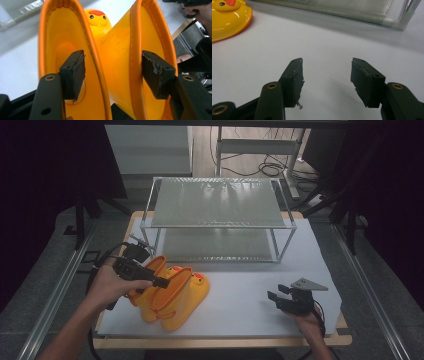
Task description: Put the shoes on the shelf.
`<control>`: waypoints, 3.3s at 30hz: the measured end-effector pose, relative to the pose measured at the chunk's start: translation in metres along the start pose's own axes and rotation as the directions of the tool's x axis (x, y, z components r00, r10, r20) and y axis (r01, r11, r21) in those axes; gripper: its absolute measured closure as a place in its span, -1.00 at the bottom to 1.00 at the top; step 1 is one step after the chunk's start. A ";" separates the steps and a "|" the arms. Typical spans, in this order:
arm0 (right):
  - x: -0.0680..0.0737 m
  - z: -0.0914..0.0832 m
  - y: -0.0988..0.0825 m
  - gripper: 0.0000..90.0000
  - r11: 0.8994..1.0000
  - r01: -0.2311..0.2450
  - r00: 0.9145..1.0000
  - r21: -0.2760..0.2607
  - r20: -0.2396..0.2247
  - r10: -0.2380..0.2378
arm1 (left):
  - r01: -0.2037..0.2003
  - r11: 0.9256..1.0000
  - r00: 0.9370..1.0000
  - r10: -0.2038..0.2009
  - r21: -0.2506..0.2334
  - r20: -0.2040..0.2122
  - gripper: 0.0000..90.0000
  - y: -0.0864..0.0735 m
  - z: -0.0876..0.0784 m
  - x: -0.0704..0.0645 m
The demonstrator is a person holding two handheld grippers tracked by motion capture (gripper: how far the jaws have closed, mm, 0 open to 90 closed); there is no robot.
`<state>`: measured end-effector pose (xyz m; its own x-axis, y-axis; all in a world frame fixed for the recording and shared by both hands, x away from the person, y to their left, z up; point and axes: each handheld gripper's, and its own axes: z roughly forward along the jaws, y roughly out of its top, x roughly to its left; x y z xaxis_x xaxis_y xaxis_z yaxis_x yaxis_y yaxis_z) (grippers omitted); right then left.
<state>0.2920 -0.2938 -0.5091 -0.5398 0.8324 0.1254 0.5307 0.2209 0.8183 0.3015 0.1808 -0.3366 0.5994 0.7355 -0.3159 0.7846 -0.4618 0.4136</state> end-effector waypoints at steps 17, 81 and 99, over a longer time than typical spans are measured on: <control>-0.001 -0.001 0.000 -0.04 1.000 -0.003 1.000 -0.003 0.004 0.003 | 0.015 1.000 0.997 -0.014 0.015 -0.080 0.10 0.005 0.016 -0.006; -0.009 -0.002 -0.002 -0.04 0.999 -0.042 0.999 -0.008 0.022 0.042 | -0.149 0.982 0.978 0.164 -0.119 0.127 0.83 0.079 -0.030 -0.076; -0.011 -0.004 -0.002 -0.04 0.998 -0.054 0.998 -0.011 0.027 0.055 | -0.180 0.972 0.967 0.203 -0.149 0.157 0.83 0.107 -0.047 -0.104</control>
<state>0.2945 -0.3058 -0.5096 -0.4923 0.8566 0.1548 0.5520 0.1697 0.8164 0.3155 0.0780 -0.2195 0.7635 0.5392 -0.3555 0.6315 -0.5076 0.5862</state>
